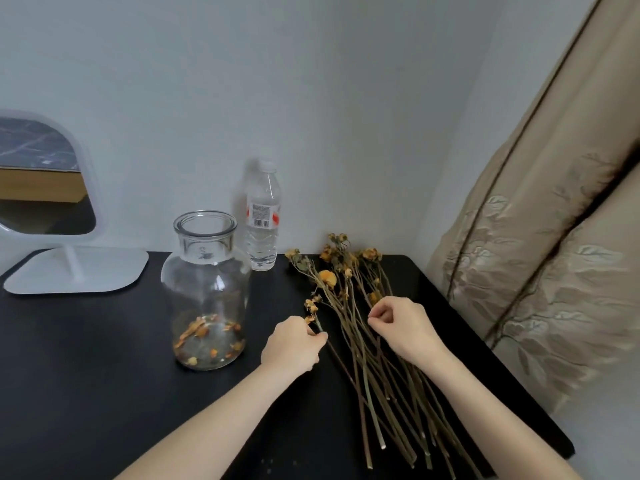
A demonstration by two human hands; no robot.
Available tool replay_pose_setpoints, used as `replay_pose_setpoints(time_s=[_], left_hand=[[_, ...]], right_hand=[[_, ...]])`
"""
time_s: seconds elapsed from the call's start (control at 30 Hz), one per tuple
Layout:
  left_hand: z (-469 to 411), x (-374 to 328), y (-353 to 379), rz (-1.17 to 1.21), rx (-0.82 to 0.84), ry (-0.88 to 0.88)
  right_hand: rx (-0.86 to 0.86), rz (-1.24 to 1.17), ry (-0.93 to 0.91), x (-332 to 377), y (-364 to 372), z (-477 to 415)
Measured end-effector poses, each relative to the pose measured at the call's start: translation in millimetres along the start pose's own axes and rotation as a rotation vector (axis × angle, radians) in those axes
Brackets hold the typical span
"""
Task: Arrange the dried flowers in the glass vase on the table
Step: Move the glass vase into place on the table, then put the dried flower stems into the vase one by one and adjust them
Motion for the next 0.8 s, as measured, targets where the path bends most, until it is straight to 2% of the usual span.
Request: replay_pose_setpoints(time_s=[0.37,0.8], left_hand=[[-13,-10,12,-0.154,-0.035,-0.135],[-20,4,2,-0.004,-0.055,-0.149]], right_hand=[[0.116,0.17,0.05,10,32,-17],[0.114,0.231,0.104,7,42,-25]])
Point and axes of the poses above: each hand's wrist, its own z-axis away from the middle knuckle, its own y-axis out of the palm, x = y × z, the point moved 8 cm from there along -z, towards the middle knuckle, and after that the axes turned 2 degrees about -z, right-handed, at the moved point
